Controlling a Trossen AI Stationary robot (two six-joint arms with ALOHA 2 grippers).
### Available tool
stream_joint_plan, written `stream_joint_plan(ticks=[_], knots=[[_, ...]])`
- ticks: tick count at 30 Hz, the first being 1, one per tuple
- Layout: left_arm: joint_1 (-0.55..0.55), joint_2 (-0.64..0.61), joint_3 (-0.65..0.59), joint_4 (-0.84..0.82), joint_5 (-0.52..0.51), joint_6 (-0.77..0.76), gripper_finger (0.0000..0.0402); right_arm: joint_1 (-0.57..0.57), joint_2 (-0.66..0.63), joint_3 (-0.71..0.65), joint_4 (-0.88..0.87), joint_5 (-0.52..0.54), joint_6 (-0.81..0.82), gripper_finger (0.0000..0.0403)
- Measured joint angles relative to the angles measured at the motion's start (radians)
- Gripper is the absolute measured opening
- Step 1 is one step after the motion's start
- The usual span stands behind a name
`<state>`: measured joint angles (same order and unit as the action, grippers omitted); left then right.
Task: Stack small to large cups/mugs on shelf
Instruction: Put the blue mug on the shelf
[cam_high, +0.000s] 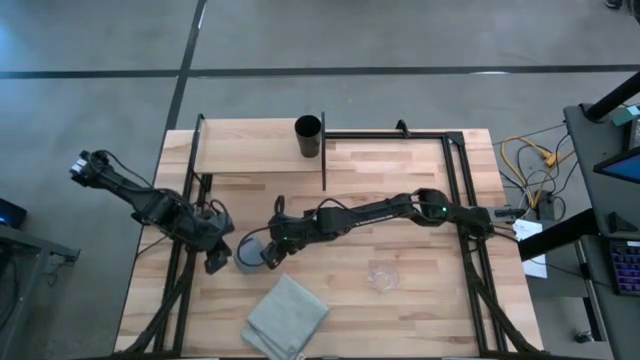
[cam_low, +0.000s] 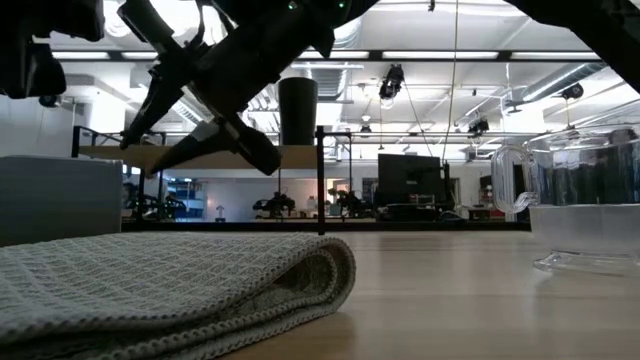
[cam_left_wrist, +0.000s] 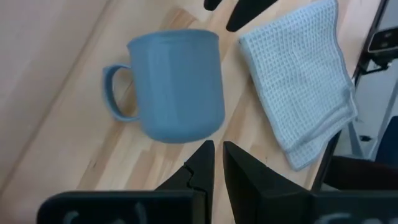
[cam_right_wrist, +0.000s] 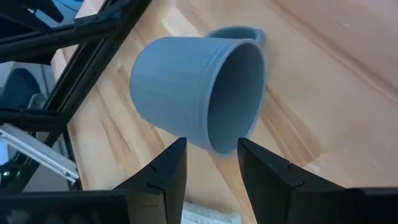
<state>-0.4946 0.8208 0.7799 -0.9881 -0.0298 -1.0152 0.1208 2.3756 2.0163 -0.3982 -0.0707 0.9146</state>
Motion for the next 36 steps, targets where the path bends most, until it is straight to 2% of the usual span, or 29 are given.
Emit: stream_joint_plan(ticks=[6, 14, 24, 36], knots=[[-0.051, 0.045, -0.001, -0.001, 0.037, 0.005, 0.0019, -0.017, 0.0, -0.006, 0.049, -0.011, -0.007, 0.0137], [-0.137, 0.156, -0.001, 0.0, 0.03, 0.002, 0.0019, -0.03, 0.0, -0.009, 0.052, -0.046, -0.021, 0.0137], [-0.14, 0.293, -0.002, 0.003, -0.008, 0.004, 0.0019, -0.03, 0.0, -0.011, 0.073, -0.068, -0.026, 0.0137], [-0.139, 0.336, -0.002, 0.02, -0.06, 0.005, 0.0019, -0.03, 0.0, -0.045, 0.139, -0.097, 0.001, 0.0137]])
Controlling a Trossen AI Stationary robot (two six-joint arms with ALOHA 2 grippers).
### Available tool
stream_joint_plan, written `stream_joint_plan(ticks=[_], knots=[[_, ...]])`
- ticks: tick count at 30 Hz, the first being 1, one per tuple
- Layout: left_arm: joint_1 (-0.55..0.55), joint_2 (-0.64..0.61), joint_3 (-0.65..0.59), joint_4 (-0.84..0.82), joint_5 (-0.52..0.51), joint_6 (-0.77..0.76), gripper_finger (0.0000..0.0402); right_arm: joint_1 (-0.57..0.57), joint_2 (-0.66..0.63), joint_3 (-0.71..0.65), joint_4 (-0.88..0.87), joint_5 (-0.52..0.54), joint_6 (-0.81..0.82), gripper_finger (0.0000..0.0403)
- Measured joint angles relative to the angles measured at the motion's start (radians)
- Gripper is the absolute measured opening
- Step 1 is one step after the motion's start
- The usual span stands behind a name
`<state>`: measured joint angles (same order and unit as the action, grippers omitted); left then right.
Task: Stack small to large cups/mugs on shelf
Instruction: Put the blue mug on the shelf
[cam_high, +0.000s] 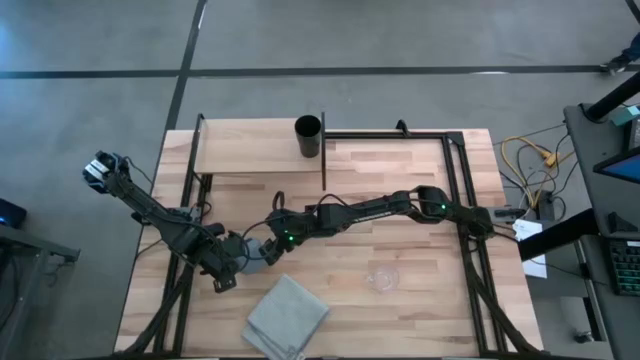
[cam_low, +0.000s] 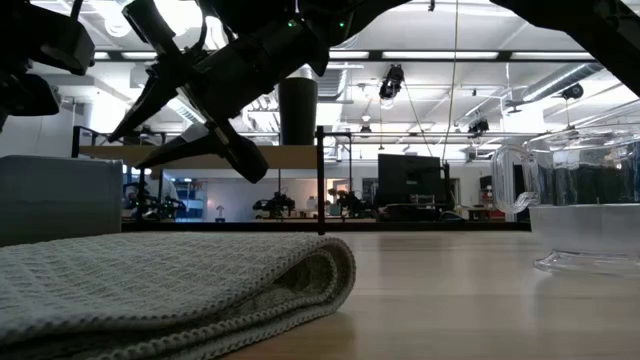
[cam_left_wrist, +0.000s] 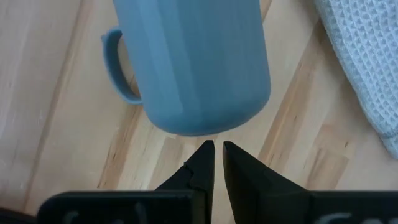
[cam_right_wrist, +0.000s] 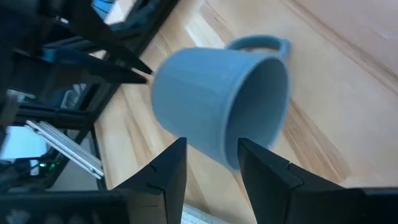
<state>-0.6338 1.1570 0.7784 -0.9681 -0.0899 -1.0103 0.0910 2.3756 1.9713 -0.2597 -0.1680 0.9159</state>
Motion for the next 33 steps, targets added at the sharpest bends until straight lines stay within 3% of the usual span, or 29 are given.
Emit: stream_joint_plan(ticks=[9, 21, 29, 33], knots=[[0.001, 0.032, 0.0, 0.022, -0.04, 0.0, 0.0019, 0.0, 0.0, -0.033, 0.036, 0.003, 0.02, 0.0137], [0.006, 0.072, 0.0, 0.022, -0.066, 0.001, 0.0019, 0.0, 0.001, -0.153, 0.296, 0.004, 0.027, 0.0137], [0.006, 0.064, 0.0, 0.024, -0.066, 0.002, 0.0019, 0.0, 0.001, -0.163, 0.301, 0.015, 0.03, 0.0136], [0.006, 0.051, 0.0, 0.024, -0.066, 0.002, 0.0019, 0.0, 0.001, -0.163, 0.296, 0.068, 0.037, 0.0115]])
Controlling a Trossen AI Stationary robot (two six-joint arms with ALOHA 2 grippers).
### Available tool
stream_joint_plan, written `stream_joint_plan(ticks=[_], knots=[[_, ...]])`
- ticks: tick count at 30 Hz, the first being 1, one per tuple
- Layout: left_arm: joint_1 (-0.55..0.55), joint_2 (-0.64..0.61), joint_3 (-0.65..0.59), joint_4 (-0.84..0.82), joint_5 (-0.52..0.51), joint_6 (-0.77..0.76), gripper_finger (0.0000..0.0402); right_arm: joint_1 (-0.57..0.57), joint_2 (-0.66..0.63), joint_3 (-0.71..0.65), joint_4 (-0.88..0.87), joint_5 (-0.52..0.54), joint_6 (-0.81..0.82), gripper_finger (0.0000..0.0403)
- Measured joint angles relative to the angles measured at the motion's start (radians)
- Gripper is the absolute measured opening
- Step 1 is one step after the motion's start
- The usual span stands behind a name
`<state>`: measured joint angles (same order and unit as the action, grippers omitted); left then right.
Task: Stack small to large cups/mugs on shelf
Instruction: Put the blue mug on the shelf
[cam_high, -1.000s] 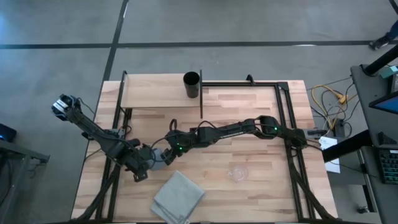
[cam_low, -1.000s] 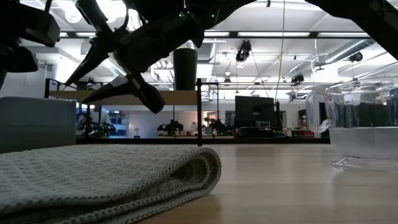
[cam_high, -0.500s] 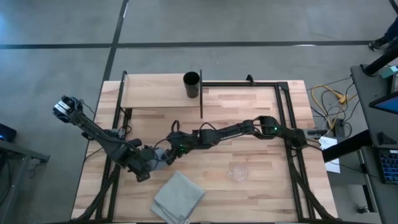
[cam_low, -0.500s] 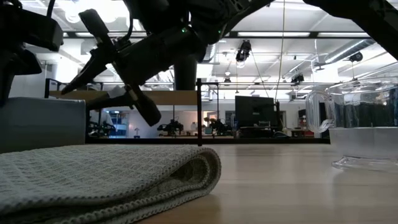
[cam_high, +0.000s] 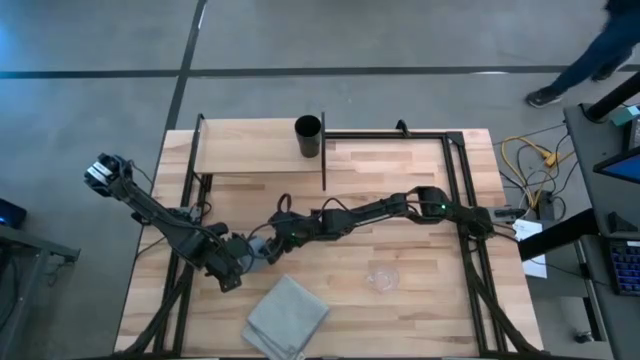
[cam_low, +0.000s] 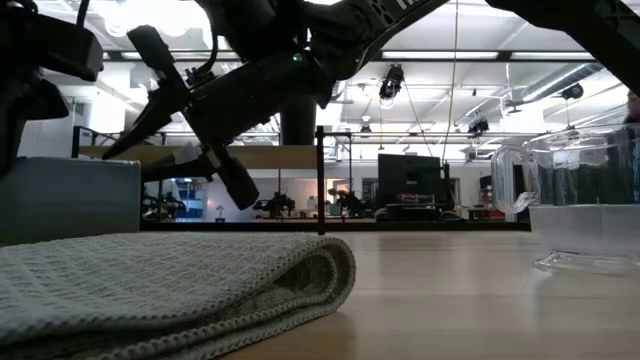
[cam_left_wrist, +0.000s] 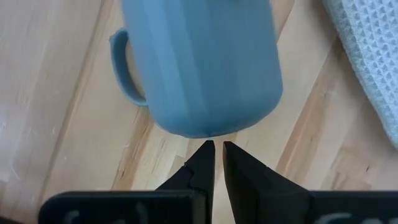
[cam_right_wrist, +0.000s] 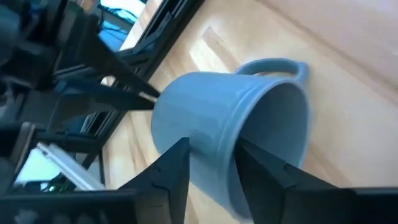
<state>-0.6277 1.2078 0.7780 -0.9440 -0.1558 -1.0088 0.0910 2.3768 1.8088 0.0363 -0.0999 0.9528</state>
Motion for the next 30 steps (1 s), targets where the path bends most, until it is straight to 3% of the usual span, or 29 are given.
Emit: stream_joint_plan(ticks=[9, 20, 30], knots=[[0.0, -0.012, 0.0, -0.001, 0.001, 0.003, 0.0019, 0.0, -0.002, 0.002, 0.009, 0.026, -0.01, 0.0014], [-0.001, -0.054, 0.006, -0.018, 0.046, 0.003, 0.0019, 0.005, 0.002, 0.068, -0.004, 0.109, 0.114, 0.001], [-0.001, -0.199, 0.006, -0.079, 0.046, 0.003, 0.0019, 0.007, 0.001, 0.1, -0.037, 0.184, 0.037, 0.0009]])
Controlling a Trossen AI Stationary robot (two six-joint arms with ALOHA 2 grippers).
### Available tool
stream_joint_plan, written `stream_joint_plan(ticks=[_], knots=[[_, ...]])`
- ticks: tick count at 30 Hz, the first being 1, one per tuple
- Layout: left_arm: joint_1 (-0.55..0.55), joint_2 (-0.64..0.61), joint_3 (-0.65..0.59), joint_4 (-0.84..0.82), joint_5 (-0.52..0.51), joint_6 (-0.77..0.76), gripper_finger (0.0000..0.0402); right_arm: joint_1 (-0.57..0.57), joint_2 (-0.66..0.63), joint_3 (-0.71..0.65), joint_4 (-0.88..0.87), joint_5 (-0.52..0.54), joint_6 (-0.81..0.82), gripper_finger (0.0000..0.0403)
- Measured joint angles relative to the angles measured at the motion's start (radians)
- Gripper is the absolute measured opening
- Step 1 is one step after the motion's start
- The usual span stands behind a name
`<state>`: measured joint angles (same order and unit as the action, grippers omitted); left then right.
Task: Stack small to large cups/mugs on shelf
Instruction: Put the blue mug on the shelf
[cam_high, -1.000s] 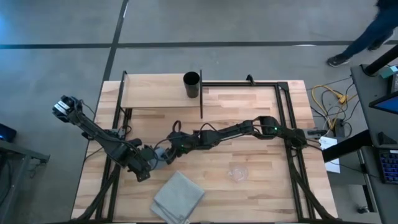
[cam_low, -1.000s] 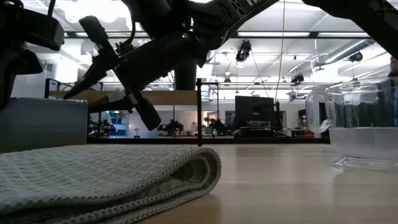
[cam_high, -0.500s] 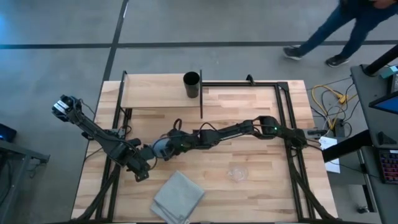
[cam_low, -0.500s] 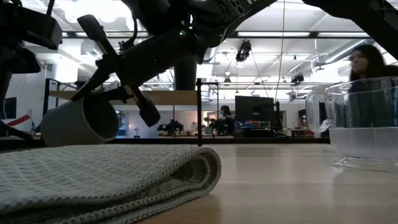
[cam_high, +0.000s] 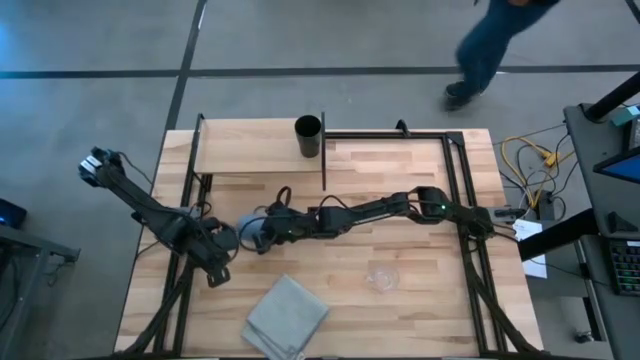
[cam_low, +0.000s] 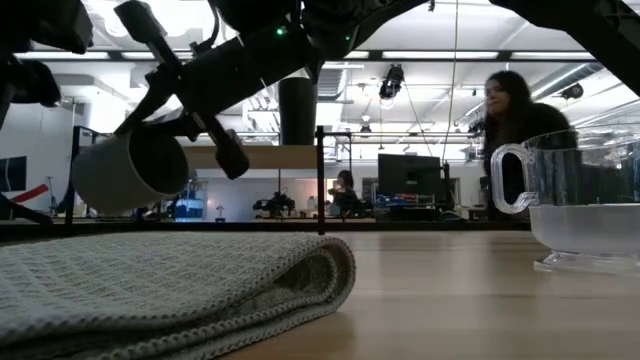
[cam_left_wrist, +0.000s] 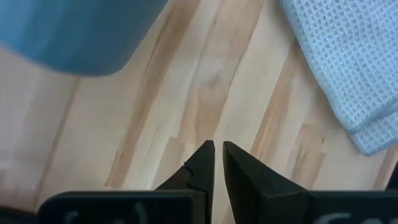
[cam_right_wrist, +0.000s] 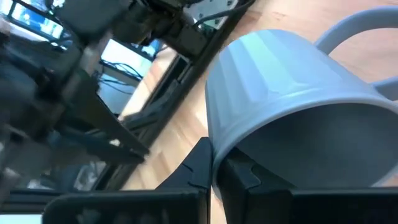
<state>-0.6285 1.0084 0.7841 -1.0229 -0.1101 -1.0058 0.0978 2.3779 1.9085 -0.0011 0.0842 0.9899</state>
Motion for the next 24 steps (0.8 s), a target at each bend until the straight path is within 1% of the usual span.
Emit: stream_joint_plan(ticks=[3, 6, 8, 12, 17, 21, 24], knots=[[0.0, -0.04, 0.0, -0.041, -0.004, -0.004, 0.0019, 0.0, 0.0, 0.013, -0.071, 0.001, -0.003, 0.0009], [0.0, -0.072, 0.0, -0.047, -0.006, -0.008, 0.0019, 0.001, 0.0, 0.073, -0.208, 0.003, -0.004, 0.0009], [0.0, -0.093, 0.0, -0.047, -0.02, -0.008, 0.0019, 0.002, 0.0, 0.132, -0.322, 0.004, -0.013, 0.0009], [0.0, -0.124, 0.0, -0.046, -0.076, -0.009, 0.0019, 0.004, 0.0, 0.269, -0.52, 0.007, -0.082, 0.0009], [0.0, -0.139, 0.0, -0.047, -0.094, -0.008, 0.0019, 0.005, -0.002, 0.45, -0.734, 0.06, -0.157, 0.0009], [0.0, -0.14, 0.0, -0.052, -0.116, -0.008, 0.0019, 0.005, -0.037, 0.435, -0.803, 0.1, -0.157, 0.0009], [0.0, -0.142, 0.0, -0.052, -0.128, -0.008, 0.0019, 0.004, -0.044, 0.444, -0.83, 0.102, -0.171, 0.0009]])
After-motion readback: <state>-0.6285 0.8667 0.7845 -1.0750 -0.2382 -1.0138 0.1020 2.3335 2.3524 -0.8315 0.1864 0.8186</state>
